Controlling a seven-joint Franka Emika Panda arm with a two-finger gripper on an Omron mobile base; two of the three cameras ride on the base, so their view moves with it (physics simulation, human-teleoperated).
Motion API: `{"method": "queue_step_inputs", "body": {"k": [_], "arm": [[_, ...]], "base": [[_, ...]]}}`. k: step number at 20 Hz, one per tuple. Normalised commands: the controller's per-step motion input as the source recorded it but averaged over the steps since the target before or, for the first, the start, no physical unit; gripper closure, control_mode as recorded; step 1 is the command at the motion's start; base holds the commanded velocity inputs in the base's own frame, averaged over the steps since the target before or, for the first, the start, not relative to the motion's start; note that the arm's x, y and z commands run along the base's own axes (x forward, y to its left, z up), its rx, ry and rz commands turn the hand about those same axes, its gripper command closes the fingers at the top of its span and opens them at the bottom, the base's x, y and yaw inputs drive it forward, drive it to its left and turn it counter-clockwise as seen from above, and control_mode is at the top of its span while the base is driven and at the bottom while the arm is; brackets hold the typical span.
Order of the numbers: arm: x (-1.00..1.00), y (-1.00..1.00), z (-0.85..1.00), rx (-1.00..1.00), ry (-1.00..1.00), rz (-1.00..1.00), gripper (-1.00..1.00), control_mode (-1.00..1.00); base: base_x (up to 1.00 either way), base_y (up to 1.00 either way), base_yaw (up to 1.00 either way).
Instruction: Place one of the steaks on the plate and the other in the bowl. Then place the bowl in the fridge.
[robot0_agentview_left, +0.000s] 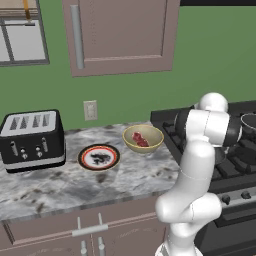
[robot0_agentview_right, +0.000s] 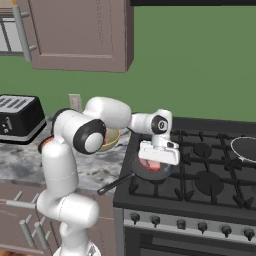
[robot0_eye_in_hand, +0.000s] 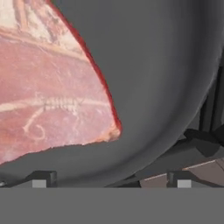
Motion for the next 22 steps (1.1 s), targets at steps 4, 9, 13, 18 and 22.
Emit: {"method": "queue_step_inputs", "body": {"k": [4,9,13,18,22], "arm": [[-0.08,0.04,-0.04,0.08,-0.06,0.05,-1.00,-1.00],[0.16,-0.02,-0.25,0.00,-0.03,0.07,-1.00,-1.00],[0.18,0.22,-0.01,0.00,-0.04,0.17,-1.00,-1.00],[0.17,0.05,-0.01,0.00,-0.08,0.10,-1.00,-1.00],[0.00,0.00,-0.04,0.00,-0.02,0.06,-1.00,-1.00]], "base": [[0.00,0.00,0.00],[0.00,0.00,0.00],[0.00,0.00,0.00],[0.00,0.00,0.00],[0.00,0.00,0.00]]}}
